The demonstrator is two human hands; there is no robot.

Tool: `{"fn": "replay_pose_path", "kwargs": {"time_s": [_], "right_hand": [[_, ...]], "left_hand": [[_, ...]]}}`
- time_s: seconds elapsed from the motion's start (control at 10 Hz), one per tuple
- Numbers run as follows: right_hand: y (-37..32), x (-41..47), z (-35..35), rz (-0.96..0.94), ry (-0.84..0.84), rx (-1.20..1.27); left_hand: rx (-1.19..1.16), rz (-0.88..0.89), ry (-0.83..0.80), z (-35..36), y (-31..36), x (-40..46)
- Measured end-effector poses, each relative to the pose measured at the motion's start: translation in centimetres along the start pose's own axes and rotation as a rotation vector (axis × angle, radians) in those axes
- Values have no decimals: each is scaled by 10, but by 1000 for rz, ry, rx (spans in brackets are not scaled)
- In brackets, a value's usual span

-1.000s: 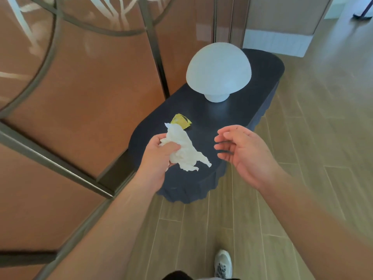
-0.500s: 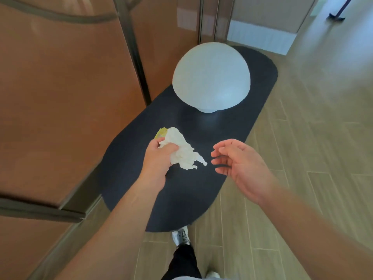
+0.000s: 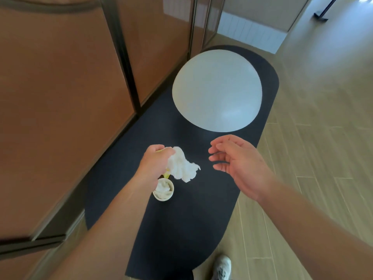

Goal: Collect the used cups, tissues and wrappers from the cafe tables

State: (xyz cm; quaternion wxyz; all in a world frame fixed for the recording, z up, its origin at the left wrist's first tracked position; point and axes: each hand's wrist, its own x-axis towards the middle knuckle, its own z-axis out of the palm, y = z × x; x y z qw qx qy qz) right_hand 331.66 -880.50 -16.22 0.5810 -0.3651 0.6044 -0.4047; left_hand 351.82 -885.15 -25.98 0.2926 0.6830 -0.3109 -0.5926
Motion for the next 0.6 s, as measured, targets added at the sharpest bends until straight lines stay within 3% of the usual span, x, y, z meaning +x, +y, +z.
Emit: {"fn": "replay_pose_path", "kwargs": {"time_s": [0.2, 0.4, 0.6], "right_hand": [[-3, 15, 16, 29, -17, -22], [-22, 22, 26, 7, -66, -29], [-38, 9, 28, -38, -137, -12]], "left_hand": [[-124, -51, -20, -13, 4, 8], [-249, 16, -28, -28, 9, -8], [-348, 230, -35, -31, 24, -41]]}}
